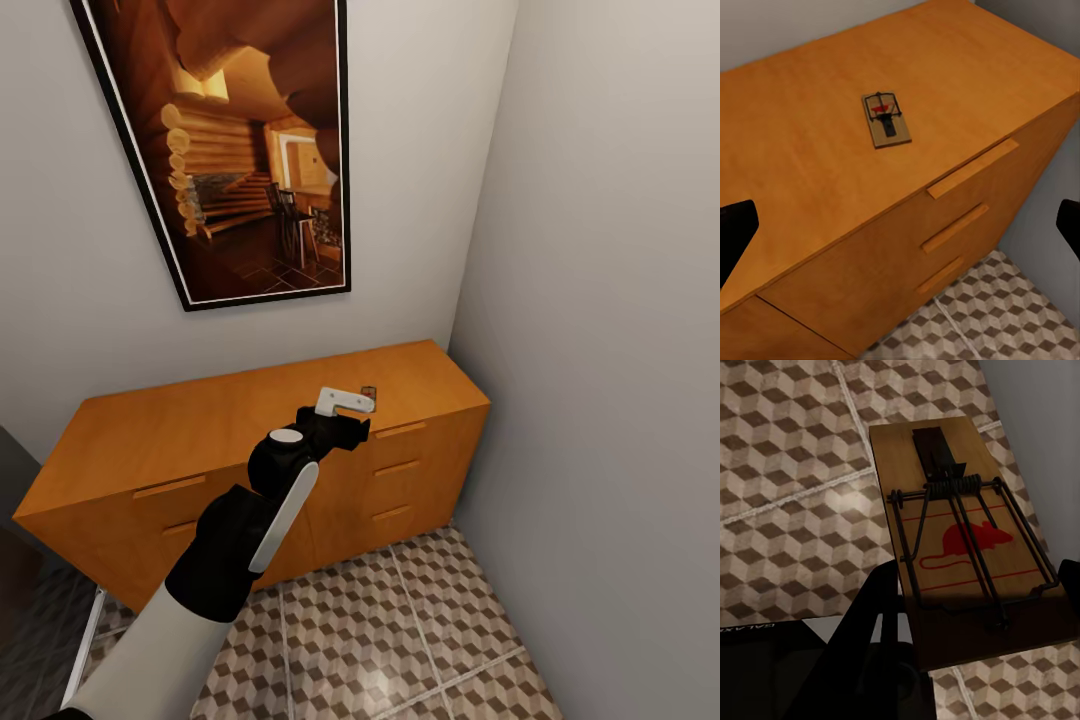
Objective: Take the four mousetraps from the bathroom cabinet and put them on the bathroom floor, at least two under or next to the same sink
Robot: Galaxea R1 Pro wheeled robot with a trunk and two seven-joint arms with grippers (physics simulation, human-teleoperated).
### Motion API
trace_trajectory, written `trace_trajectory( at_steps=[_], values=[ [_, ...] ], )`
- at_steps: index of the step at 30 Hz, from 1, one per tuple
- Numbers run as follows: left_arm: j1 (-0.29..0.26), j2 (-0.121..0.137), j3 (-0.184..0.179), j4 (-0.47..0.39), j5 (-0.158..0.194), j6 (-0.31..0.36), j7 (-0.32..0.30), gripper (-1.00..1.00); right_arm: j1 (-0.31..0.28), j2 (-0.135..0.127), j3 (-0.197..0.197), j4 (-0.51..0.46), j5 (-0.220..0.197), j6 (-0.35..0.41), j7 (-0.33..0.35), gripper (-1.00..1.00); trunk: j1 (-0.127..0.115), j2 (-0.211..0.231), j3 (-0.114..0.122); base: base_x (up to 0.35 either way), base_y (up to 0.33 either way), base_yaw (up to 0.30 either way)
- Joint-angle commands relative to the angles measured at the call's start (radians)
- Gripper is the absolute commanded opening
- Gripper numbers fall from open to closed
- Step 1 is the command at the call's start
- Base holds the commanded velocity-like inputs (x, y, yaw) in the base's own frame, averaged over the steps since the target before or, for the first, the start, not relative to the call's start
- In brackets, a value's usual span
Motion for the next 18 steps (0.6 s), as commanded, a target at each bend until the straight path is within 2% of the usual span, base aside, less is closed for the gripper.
trace_trajectory(
  at_steps=[1, 7, 13, 18],
  values=[
    [-0.001, 0.0, -0.001, -0.001, 0.01, 0.003, 0.01, 1.0, -0.001, 0.0, 0.009, 0.001, -0.011, -0.004, -0.003, -1.0, 0.0, -0.002, -0.002, 0.0, 0.0, 0.0],
    [0.0, 0.001, -0.001, 0.001, 0.01, 0.003, 0.01, 1.0, -0.001, 0.001, 0.009, 0.001, -0.011, -0.005, -0.003, -1.0, 0.0, -0.002, -0.002, 0.007, -0.01, 0.0],
    [0.001, 0.003, -0.001, 0.001, 0.01, 0.003, 0.01, 1.0, 0.0, 0.002, 0.009, 0.001, -0.011, -0.004, -0.003, -1.0, 0.0, -0.002, -0.002, 0.106, -0.144, 0.0],
    [0.001, 0.003, 0.002, 0.001, 0.01, 0.003, 0.01, 1.0, 0.0, 0.001, 0.009, 0.001, -0.011, -0.004, -0.003, -1.0, 0.0, -0.002, -0.002, 0.047, -0.056, 0.0]
  ],
)
